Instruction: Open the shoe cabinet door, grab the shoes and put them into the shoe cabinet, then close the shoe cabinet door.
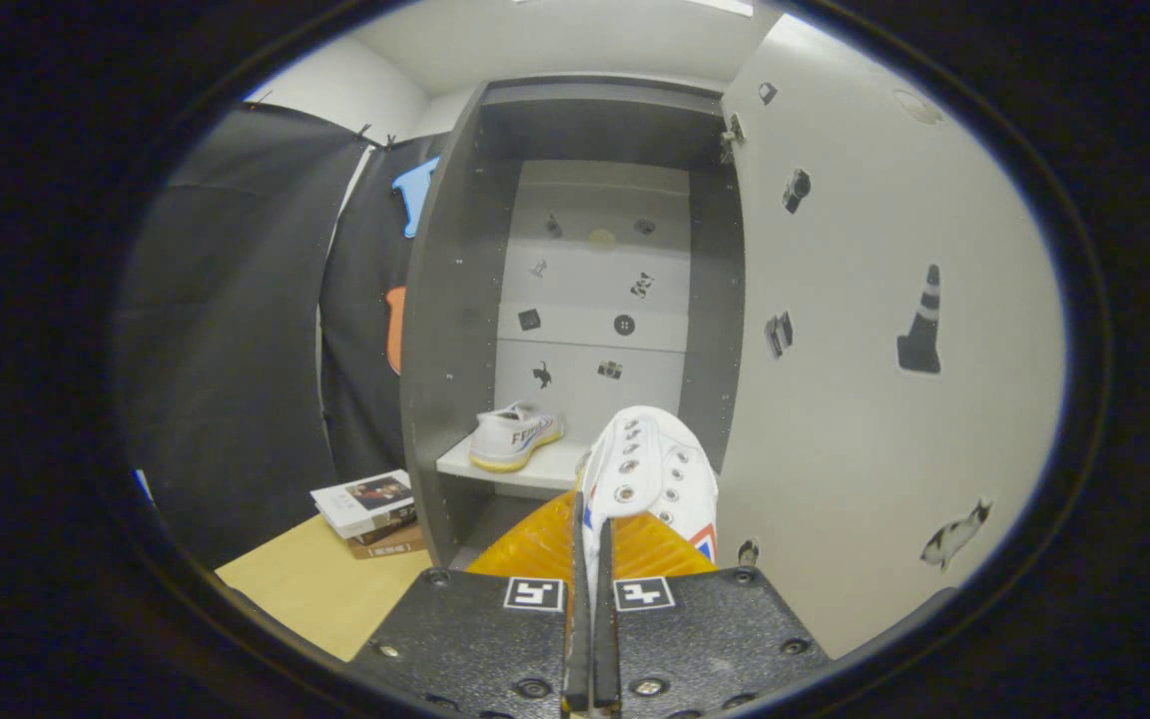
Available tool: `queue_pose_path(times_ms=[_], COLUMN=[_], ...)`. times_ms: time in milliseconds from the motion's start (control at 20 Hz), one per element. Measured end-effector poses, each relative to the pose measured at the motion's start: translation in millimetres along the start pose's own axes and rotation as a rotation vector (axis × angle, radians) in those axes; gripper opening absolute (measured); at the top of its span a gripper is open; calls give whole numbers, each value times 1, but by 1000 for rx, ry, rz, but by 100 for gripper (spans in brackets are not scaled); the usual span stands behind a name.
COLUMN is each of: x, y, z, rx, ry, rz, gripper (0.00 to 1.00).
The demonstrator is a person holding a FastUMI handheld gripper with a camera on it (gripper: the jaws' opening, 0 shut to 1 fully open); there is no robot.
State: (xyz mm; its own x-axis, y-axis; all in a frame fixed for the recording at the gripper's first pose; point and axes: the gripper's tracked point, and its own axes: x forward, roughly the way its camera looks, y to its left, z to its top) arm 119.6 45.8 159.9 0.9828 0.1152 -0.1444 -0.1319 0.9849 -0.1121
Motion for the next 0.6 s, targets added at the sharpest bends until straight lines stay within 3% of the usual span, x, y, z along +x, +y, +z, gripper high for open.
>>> queue_pose_path(times_ms=[250, 600], x=[66, 164], y=[-7, -12], z=[43, 65], rx=[-5, -45], ry=[4, 31], rz=[-32, -27], gripper=[5, 5])
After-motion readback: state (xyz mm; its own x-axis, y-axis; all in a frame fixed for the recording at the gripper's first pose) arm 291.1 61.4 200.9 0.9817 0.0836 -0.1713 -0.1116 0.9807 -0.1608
